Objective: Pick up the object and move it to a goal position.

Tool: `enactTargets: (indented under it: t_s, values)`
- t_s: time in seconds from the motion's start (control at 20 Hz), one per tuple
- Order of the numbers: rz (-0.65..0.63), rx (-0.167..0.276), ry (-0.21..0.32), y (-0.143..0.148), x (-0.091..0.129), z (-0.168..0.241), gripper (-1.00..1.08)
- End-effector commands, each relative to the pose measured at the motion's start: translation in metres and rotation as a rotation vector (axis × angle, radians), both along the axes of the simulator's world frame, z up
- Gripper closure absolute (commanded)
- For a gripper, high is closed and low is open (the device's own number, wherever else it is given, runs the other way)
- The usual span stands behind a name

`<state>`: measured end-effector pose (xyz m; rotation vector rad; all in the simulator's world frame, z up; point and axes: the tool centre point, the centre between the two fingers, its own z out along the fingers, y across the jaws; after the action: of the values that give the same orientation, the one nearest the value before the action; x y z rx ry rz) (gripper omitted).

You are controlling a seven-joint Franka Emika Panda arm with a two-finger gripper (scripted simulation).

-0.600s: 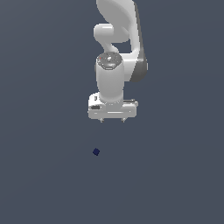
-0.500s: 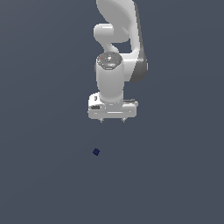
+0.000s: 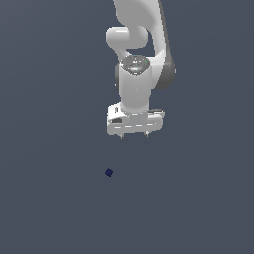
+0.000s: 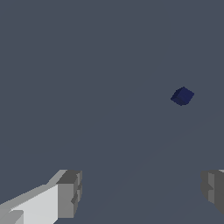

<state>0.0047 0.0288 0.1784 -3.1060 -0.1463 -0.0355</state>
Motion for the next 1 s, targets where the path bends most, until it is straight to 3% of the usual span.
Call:
enactTargets:
  t_s: [0.0,0.5,0.95]
  values:
    - [-0.001,0.000,0.001,-0.001,0.000,0.000,-0.92]
    - [-0.093,0.003,0.007,-0.016,0.018,-0.015,-0.92]
    - [-0.309,-0.001,0.020,-0.055,0.056,-0.053,-0.92]
